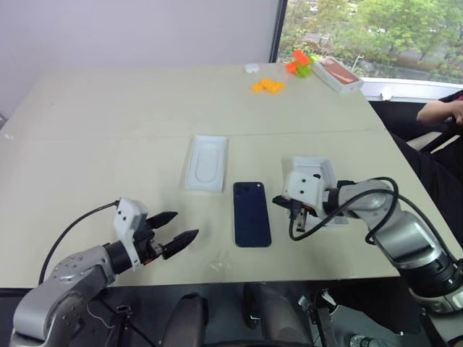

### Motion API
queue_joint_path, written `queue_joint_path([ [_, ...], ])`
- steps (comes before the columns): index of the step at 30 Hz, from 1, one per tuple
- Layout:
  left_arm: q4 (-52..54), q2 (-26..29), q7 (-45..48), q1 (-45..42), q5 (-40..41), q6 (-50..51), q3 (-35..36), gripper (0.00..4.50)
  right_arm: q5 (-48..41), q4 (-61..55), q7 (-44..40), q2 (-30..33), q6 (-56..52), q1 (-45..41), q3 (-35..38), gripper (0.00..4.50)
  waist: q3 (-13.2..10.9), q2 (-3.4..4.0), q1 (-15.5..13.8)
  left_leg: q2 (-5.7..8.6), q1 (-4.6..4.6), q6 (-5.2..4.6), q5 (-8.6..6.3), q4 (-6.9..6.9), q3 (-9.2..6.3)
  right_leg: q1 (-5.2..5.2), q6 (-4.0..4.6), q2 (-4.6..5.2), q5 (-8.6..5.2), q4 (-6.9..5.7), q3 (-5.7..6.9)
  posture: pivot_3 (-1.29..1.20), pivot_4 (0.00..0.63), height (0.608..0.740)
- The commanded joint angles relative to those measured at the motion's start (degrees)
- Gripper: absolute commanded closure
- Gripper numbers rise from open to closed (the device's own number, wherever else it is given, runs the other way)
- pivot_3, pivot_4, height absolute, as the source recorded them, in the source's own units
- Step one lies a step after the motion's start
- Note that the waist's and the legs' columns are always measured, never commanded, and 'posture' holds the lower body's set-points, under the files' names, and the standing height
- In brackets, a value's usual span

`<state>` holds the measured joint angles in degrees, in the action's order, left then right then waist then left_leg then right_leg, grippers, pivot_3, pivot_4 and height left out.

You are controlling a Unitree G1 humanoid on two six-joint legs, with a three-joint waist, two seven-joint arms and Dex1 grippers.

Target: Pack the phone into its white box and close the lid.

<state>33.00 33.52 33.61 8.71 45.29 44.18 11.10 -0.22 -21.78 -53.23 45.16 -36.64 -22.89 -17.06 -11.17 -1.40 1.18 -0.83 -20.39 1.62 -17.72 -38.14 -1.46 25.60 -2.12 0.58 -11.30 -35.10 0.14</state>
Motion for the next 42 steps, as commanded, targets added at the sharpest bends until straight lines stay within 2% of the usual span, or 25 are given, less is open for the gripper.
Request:
queue_joint_path([
  [1, 2.3, -0.2, -3.1, -1.6, 2.0, 3.6, -1.3, 0.0, 1.7, -0.4, 1.2, 0.1, 0.5, -0.2, -0.6, 4.45, 0.0, 0.0, 0.0, 0.01, 0.01, 0.0, 0.0, 0.0, 0.04, 0.0, 0.0, 0.02, 0.0, 0.0, -0.04, 0.0, 0.15, 0.733],
  [8, 3.9, 0.6, -6.1, -3.3, -0.6, 5.6, -5.3, 0.0, 4.0, 2.5, 3.0, -1.2, 4.0, -0.9, -1.6, 4.45, 0.0, -0.01, -0.3, 0.11, -0.03, 0.0, 0.0, 0.0, 0.08, -0.01, 0.01, 0.14, 0.02, 0.01, -0.1, 0.0, 0.15, 0.733],
  [15, 4.4, 0.3, -7.1, -3.3, 0.2, 6.2, -5.0, 0.0, 8.3, 12.5, 5.3, -4.4, 8.8, -6.0, -3.9, 4.45, 0.0, -0.01, -0.1, 0.1, 0.03, 0.0, 0.0, -0.05, 0.06, -0.03, 0.06, 0.08, 0.02, -0.02, -0.1, 0.0, 0.15, 0.733],
  [29, 4.8, 0.1, -8.7, -3.5, 1.9, 6.8, -4.1, 0.0, 11.3, 31.0, 6.9, -12.3, 23.4, -13.4, -4.6, 4.45, 0.0, -0.02, -0.1, 0.1, 0.05, 0.0, 0.0, -0.07, 0.1, -0.09, 0.15, 0.1, 0.1, -0.05, -0.15, 0.0, 0.15, 0.733],
  [34, 5.1, 0.3, -8.9, -2.8, 1.9, 6.5, -4.0, 0.0, 10.8, 30.9, 5.1, -13.6, 24.6, -12.7, -4.9, 4.45, 0.0, -0.01, 0.0, 0.09, 0.08, 0.0, 0.01, -0.07, 0.1, -0.1, 0.19, 0.08, 0.13, -0.06, -0.15, 0.0, 0.15, 0.733],
  [42, 5.1, 0.2, -9.0, -2.2, 1.7, 6.1, -4.1, 0.0, 10.0, 24.2, 0.8, -11.6, 23.3, -8.8, -4.3, 4.45, 0.0, 0.0, -0.2, 0.09, 0.07, 0.0, 0.0, -0.07, 0.09, -0.1, 0.17, 0.09, 0.14, -0.07, -0.14, 0.0, 0.15, 0.733],
])
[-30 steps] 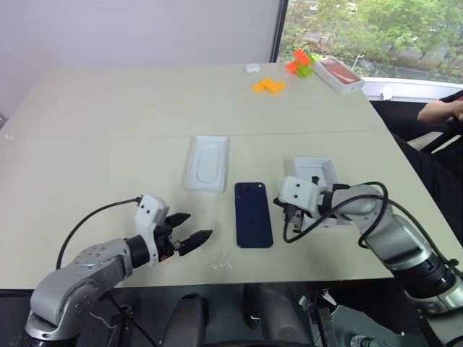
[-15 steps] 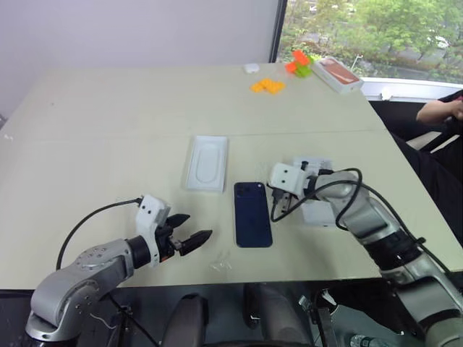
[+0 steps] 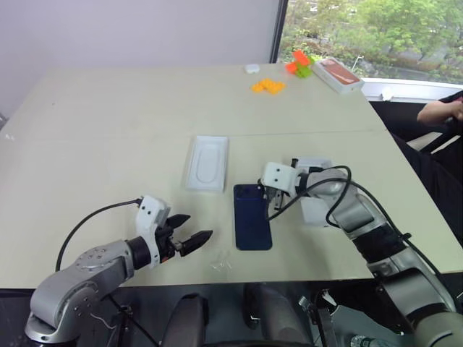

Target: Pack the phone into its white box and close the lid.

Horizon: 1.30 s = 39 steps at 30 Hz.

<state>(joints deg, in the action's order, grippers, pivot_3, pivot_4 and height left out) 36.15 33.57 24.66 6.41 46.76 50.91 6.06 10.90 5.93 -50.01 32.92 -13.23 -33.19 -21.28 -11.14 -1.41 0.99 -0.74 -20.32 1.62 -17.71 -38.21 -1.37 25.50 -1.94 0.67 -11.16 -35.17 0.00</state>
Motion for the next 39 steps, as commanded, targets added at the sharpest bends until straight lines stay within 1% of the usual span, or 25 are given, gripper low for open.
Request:
queue_joint_path([
  [1, 1.8, 0.2, 0.1, 0.1, 0.1, -0.7, 0.9, 0.0, -1.3, -5.2, -2.9, 0.7, -0.7, 2.4, -0.1, 4.45, 0.0, 0.0, -0.1, 0.0, 0.0, 0.0, 0.0, 0.0, 0.0, 0.0, 0.0, 0.0, 0.0, 0.0, 0.0, 0.0, 0.15, 0.733],
  [6, 1.4, 0.2, 0.5, 0.0, -0.1, -1.1, 0.7, 0.0, -1.6, -10.1, -3.4, 0.5, -3.2, 4.6, 0.6, 4.45, 0.0, 0.0, 0.0, 0.0, 0.0, 0.0, 0.0, 0.0, 0.0, 0.0, 0.0, 0.0, 0.0, 0.0, 0.0, 0.0, 0.15, 0.733],
  [9, 1.1, 0.3, 0.5, 0.0, -0.4, -1.1, 0.6, 0.0, -0.6, -11.5, -1.4, 0.9, -5.4, 4.5, 2.4, 4.45, 0.0, 0.0, 0.0, 0.0, 0.01, 0.0, 0.0, 0.0, -0.01, 0.0, 0.01, 0.0, -0.01, -0.01, 0.0, 0.0, 0.15, 0.733],
  [12, 1.1, 0.2, 0.4, 0.4, 0.2, -0.7, 1.2, 0.0, -2.4, -15.3, -3.7, 3.9, -7.5, 5.5, 4.5, 4.45, 0.0, 0.02, -0.1, 0.01, 0.01, 0.0, 0.0, -0.01, -0.01, 0.0, 0.01, 0.0, -0.01, -0.01, 0.0, 0.0, 0.15, 0.733],
  [14, 1.0, -0.7, -0.6, 0.8, 5.6, 2.0, 3.9, 0.0, -5.0, -20.6, -7.9, 8.8, -9.2, 8.5, 6.8, 4.45, 0.0, 0.02, -0.4, 0.01, -0.04, 0.0, 0.0, -0.02, -0.02, 0.01, 0.01, 0.02, -0.01, 0.0, 0.01, 0.0, 0.15, 0.733],
  [16, 0.8, -1.0, -1.6, 0.9, 8.7, 4.0, 5.3, 0.0, -6.6, -23.7, -9.8, 11.4, -10.3, 10.3, 7.7, 4.45, 0.0, 0.01, -0.4, 0.03, -0.06, 0.0, 0.0, -0.01, -0.03, 0.01, -0.01, 0.07, -0.02, 0.04, 0.02, 0.0, 0.15, 0.733],
  [19, 0.0, -1.5, -4.6, 0.5, 13.5, 7.5, 6.5, 0.0, -8.6, -27.8, -11.6, 13.4, -11.9, 13.1, 7.5, 4.45, 0.0, -0.01, 0.0, 0.04, -0.02, 0.0, 0.0, -0.01, 0.02, -0.02, -0.02, 0.09, -0.03, 0.07, 0.0, 0.0, 0.15, 0.733],
  [21, -1.6, -2.6, -9.8, -1.0, 20.8, 11.2, 7.4, 0.0, -9.1, -30.1, -12.8, 14.4, -13.1, 14.6, 6.6, 4.45, 0.0, -0.01, 0.0, 0.02, 0.01, 0.0, 0.0, -0.02, 0.01, -0.03, -0.03, 0.03, -0.04, 0.06, 0.0, 0.0, 0.15, 0.733],
  [24, -4.5, -1.8, -16.8, -3.4, 29.3, 16.5, 6.8, 0.0, -9.0, -31.5, -13.4, 15.1, -14.4, 15.4, 5.3, 4.45, 0.0, -0.01, 0.0, 0.0, 0.05, 0.0, 0.0, -0.03, -0.1, -0.04, -0.03, -0.03, -0.04, 0.0, 0.06, 0.0, 0.15, 0.733],
  [28, -7.2, -0.8, -23.7, -5.2, 39.4, 17.6, 5.4, 0.0, -7.6, -30.7, -12.6, 14.7, -14.3, 15.5, 3.2, 4.45, 0.0, -0.01, 0.0, 0.0, 0.05, 0.0, 0.0, -0.02, -0.11, -0.04, -0.03, -0.06, -0.03, -0.04, 0.06, 0.0, 0.15, 0.733],
  [30, -8.7, -0.1, -27.6, -5.8, 44.7, 17.3, 3.5, 0.0, -7.6, -30.4, -12.6, 13.8, -14.3, 15.5, 1.8, 4.45, 0.0, -0.01, -0.1, 0.0, 0.04, 0.0, 0.0, -0.02, -0.11, -0.04, -0.03, -0.03, -0.03, -0.03, 0.06, 0.0, 0.15, 0.733],
  [35, -10.6, 2.5, -34.8, -6.0, 54.0, 14.7, -0.8, 0.0, -8.2, -30.1, -11.5, 9.6, -15.7, 13.6, -1.0, 4.45, 0.0, -0.05, -0.1, 0.05, 0.08, 0.01, 0.01, -0.03, -0.14, -0.09, 0.0, 0.08, -0.02, -0.03, 0.0, 0.0, 0.15, 0.733],
  [39, -10.3, 4.6, -37.9, -5.7, 58.0, 12.0, -3.3, 0.0, -8.2, -29.6, -11.1, 7.3, -16.3, 11.8, -2.4, 4.45, 0.0, -0.04, -0.1, 0.03, 0.09, 0.02, 0.01, -0.03, -0.14, -0.08, 0.02, 0.01, -0.02, -0.04, 0.01, 0.0, 0.15, 0.733],
])
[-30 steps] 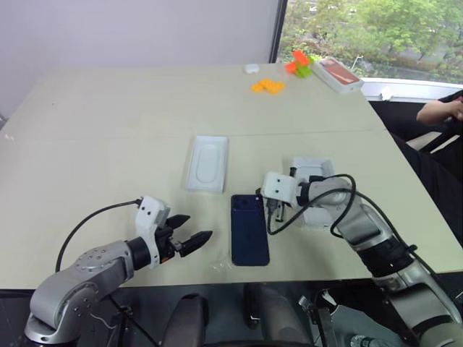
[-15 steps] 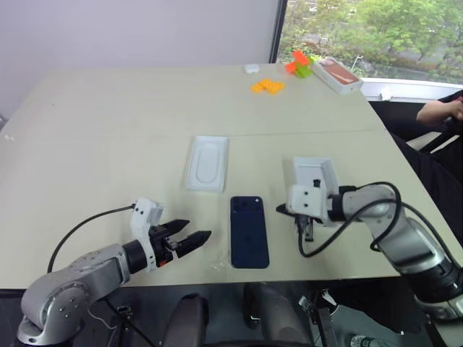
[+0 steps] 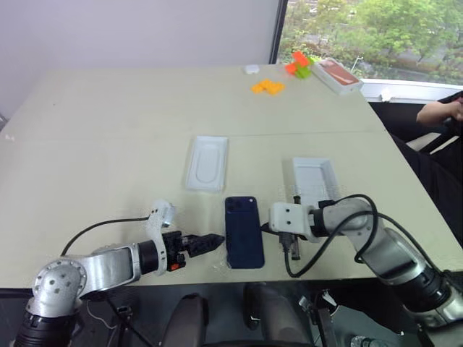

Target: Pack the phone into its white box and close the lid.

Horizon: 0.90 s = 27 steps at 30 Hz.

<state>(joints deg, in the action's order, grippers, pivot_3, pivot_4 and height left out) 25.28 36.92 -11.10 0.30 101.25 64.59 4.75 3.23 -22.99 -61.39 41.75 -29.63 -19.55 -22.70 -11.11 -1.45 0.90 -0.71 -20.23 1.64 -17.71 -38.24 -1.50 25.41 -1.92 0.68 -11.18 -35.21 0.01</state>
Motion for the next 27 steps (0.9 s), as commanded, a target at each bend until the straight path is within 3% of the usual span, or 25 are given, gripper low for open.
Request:
queue_joint_path([
  [1, 0.6, 1.7, -2.6, 0.6, 4.1, -2.4, -2.4, 0.0, -0.7, -0.8, 0.2, -2.1, -0.1, -2.2, -1.4, 4.45, 0.0, 0.01, -0.1, -0.01, -0.01, 0.0, 0.0, 0.0, 0.0, 0.0, 0.0, -0.01, 0.0, 0.0, 0.01, 0.0, 0.15, 0.733],
  [20, 1.4, 2.5, -5.8, 3.1, 8.4, -12.7, -5.2, 0.0, -0.8, 5.7, 1.0, -9.8, 2.8, -7.1, -5.9, 4.45, 0.0, 0.02, -0.2, 0.06, -0.02, 0.02, 0.01, -0.01, 0.05, -0.02, 0.03, 0.08, 0.01, 0.02, 0.01, 0.0, 0.15, 0.733],
  [27, 2.1, 3.7, -5.9, 4.7, 7.6, -15.4, -2.9, 0.0, -0.9, 6.1, 1.4, -8.2, 4.0, -8.4, -3.3, 4.45, 0.0, 0.03, -0.2, 0.06, -0.02, 0.02, 0.01, 0.0, 0.05, -0.01, 0.03, 0.07, 0.01, 0.02, 0.01, 0.0, 0.15, 0.733],
])
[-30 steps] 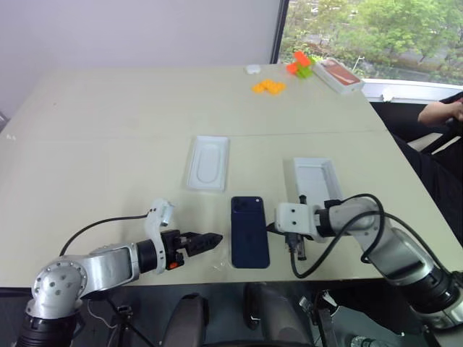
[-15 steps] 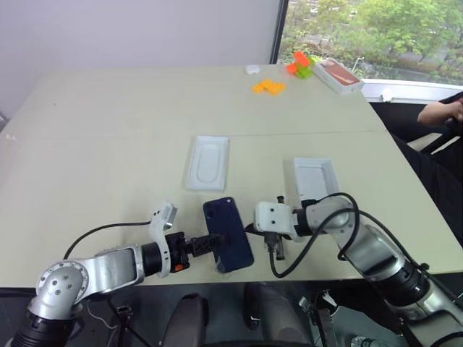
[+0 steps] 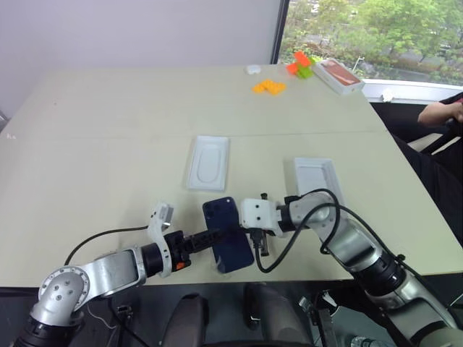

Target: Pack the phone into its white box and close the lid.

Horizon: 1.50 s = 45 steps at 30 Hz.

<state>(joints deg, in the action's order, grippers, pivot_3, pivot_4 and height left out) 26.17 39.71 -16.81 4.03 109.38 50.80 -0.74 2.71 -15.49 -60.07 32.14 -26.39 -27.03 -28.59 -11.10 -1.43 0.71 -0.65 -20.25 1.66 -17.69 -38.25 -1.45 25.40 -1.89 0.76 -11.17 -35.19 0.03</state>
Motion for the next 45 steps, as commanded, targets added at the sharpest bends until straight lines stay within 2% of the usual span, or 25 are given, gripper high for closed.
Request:
queue_joint_path([
  [1, 0.9, 1.0, -0.2, 1.0, -0.1, -2.2, 3.2, 0.0, -0.5, -1.8, 0.1, 2.5, 0.6, -0.8, 3.7, 4.45, 0.0, 0.01, 0.0, 0.0, 0.0, 0.0, 0.0, 0.0, 0.0, 0.0, 0.0, 0.0, 0.0, 0.0, 0.0, 0.0, 0.15, 0.733],
  [6, 0.5, 1.1, 0.3, 1.2, 0.5, -3.2, 3.9, 0.0, -0.4, -3.2, -0.4, 7.3, 1.0, 1.1, 6.2, 4.45, 0.0, 0.01, -0.1, 0.01, -0.03, 0.0, 0.0, 0.0, 0.01, 0.01, 0.0, 0.0, -0.01, 0.04, 0.0, 0.0, 0.15, 0.733],
  [9, 0.3, 1.1, 0.2, 1.0, 0.1, -3.3, 3.5, 0.0, -4.2, -7.6, -4.1, 12.4, 0.3, 5.6, 9.1, 4.45, 0.0, 0.01, -0.3, 0.03, -0.07, 0.0, 0.0, 0.01, 0.0, 0.01, -0.01, 0.03, -0.01, 0.08, 0.02, 0.0, 0.15, 0.733],
  [15, -0.3, 1.5, 1.2, 0.6, -0.3, -2.7, 3.5, 0.0, -9.0, -13.7, -8.0, 16.5, -1.2, 11.4, 9.3, 4.45, 0.0, -0.01, 0.0, 0.03, -0.02, 0.0, 0.0, 0.01, 0.11, -0.01, -0.03, 0.05, -0.02, 0.08, -0.05, 0.0, 0.15, 0.733],
  [30, 0.9, 4.3, 2.3, 2.6, 0.6, -2.5, 4.7, 0.0, -8.8, -13.5, -6.2, 12.9, -4.3, 12.7, 2.2, 4.45, 0.0, -0.02, 0.0, -0.01, -0.02, 0.0, -0.01, 0.01, 0.08, 0.02, -0.03, 0.03, -0.03, 0.1, -0.01, 0.0, 0.15, 0.733],
  [40, 1.4, 5.3, 2.4, 3.1, 0.7, -2.5, 4.8, 0.0, -9.9, -13.8, -6.2, 11.9, -5.5, 12.8, 2.1, 4.45, 0.0, -0.02, 0.1, -0.11, 0.01, 0.01, -0.01, 0.04, 0.05, 0.03, -0.01, -0.1, -0.04, 0.1, 0.01, 0.0, 0.15, 0.733],
  [45, 1.3, 5.4, 2.3, 3.3, 1.2, -2.7, 5.1, 0.0, -13.0, -16.0, -9.3, 14.7, -6.2, 14.3, 3.3, 4.45, 0.0, -0.01, 0.0, -0.11, -0.02, 0.01, -0.01, 0.04, 0.05, 0.04, -0.01, -0.08, -0.05, 0.1, 0.02, 0.0, 0.15, 0.733],
])
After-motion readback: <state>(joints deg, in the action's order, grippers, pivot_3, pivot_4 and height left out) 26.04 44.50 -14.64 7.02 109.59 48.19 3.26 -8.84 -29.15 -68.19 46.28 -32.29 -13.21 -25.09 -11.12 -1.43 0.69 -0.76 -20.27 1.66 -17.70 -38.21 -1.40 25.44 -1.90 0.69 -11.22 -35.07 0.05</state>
